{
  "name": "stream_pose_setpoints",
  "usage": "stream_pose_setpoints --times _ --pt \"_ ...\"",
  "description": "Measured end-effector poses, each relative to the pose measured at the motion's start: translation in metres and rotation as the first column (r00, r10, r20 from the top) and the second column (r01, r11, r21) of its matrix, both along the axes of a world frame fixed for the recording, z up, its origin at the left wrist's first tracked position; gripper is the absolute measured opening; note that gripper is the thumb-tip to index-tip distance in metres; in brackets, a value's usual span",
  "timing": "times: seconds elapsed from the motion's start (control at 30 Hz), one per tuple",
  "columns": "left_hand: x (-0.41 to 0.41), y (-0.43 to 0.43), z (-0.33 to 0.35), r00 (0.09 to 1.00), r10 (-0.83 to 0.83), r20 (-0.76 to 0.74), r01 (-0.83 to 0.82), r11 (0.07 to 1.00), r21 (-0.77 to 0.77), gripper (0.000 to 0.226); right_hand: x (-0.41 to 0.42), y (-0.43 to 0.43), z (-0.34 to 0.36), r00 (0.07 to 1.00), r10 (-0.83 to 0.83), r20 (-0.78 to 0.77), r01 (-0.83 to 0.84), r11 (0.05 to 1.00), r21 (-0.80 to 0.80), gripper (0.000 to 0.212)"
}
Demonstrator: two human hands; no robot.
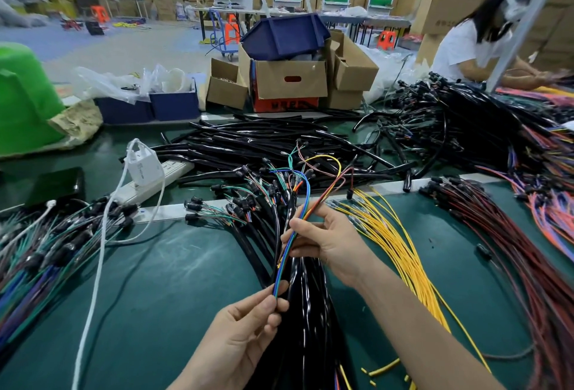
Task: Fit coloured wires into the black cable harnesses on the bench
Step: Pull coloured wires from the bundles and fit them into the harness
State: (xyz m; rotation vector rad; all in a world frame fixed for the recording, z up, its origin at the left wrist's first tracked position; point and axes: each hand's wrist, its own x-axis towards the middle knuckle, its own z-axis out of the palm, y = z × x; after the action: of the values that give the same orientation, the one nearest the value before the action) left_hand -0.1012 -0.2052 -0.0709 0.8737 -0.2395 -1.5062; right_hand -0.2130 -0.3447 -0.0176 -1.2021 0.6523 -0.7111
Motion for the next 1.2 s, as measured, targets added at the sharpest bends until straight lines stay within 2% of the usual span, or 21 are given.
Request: stream_pose_setpoints --times 0.23,0.43,0.6,0.7,0.8,0.83,0.9,1.0,1.2 --pt "-0.003 -0.001 0.002 0.999 0.039 0.004 -0.039 0.999 0.031 0.02 -0.002 0.011 0.005 0.977 0.195 -0.089 -0.197 0.98 -0.021 0.011" --pt "-0.002 0.0 0.005 0.997 0.073 -0.02 -0.073 0.997 0.028 0.024 -0.003 0.016 0.009 0.979 0.19 -0.069 -0.193 0.98 -0.052 0.009" --pt "-0.004 0.0 0.007 0.994 0.104 0.021 -0.105 0.991 0.078 0.013 -0.003 0.02 0.009 0.952 0.275 -0.132 -0.283 0.958 -0.04 0.01" --pt "-0.004 0.004 0.008 0.996 0.086 0.031 -0.089 0.993 0.083 0.027 -0.004 0.021 0.009 0.942 0.304 -0.141 -0.309 0.951 -0.016 0.011" --pt "-0.002 0.006 0.007 0.997 0.079 -0.017 -0.078 0.997 0.025 0.071 -0.006 0.019 0.011 0.932 0.323 -0.164 -0.33 0.944 -0.017 0.011" --pt "-0.001 0.007 0.007 0.996 0.088 -0.034 -0.088 0.996 0.002 0.077 -0.006 0.019 0.012 0.933 0.326 -0.153 -0.331 0.944 -0.01 0.012" --pt "-0.001 0.004 0.006 0.995 0.096 -0.025 -0.097 0.995 -0.029 0.07 -0.006 0.019 0.011 0.952 0.291 -0.094 -0.29 0.957 0.016 0.015" --pt "-0.001 0.0 0.004 0.982 0.18 0.048 -0.177 0.982 -0.071 0.017 -0.004 0.019 0.009 0.981 0.191 -0.026 -0.19 0.981 0.033 0.017" --pt "-0.001 0.001 0.003 0.935 0.304 0.184 -0.284 0.951 -0.124 0.022 -0.001 0.022 0.006 0.986 0.162 0.024 -0.164 0.985 0.057 0.015"
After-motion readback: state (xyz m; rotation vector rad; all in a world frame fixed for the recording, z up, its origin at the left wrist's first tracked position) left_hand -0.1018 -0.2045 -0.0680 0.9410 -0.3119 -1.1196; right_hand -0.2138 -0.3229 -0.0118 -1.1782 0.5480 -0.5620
